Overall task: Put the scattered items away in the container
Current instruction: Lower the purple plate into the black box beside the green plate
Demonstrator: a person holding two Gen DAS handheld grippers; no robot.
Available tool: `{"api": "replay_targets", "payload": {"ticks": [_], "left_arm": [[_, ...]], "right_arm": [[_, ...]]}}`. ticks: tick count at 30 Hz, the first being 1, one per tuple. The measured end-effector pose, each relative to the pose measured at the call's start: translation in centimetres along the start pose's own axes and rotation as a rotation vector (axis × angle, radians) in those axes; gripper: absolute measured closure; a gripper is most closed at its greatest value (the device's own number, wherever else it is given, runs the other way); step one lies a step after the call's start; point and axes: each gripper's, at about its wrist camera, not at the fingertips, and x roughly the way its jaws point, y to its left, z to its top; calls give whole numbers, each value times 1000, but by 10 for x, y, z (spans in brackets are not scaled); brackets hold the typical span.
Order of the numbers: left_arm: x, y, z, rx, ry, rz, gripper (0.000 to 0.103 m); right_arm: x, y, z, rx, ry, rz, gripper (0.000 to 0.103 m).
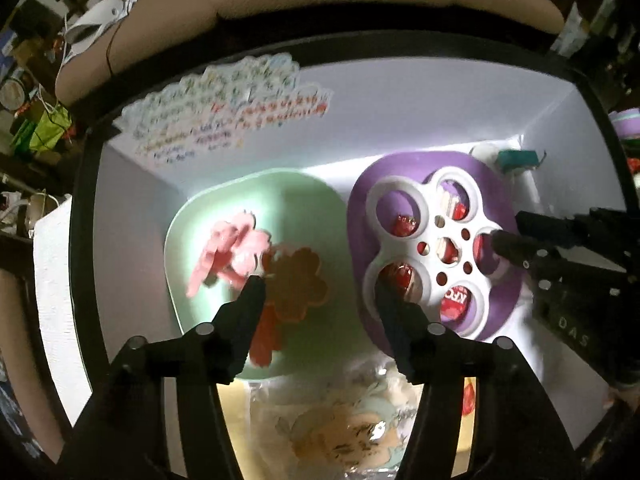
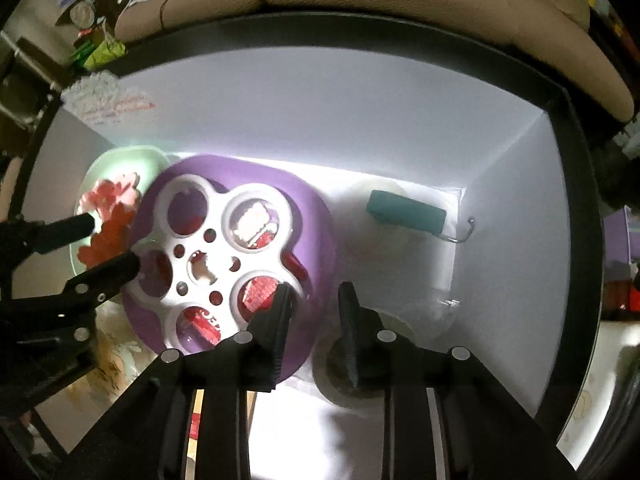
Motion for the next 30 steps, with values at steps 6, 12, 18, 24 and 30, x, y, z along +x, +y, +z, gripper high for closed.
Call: {"api": "replay_targets", "payload": {"ticks": [6,12,18,24,30], "left_arm": [[-6,2,-1,-11,-41,-42,49],[7,-42,-4,56,1,-6,49],[8,-48,-4,73,15,39,51],[-16,-14,-13,53,-16,32,48],[4,-16,-13,58,20,53,48]], "right_arm": [[0,6,1,-25,-3,-26,75],[-1,13,5,-125,17,-128,83],[-4,7,6,-130,0,-138,82],[-5,10,11,-130,-1,-179,75],[-15,8,15,-91,-3,-137,72]]}}
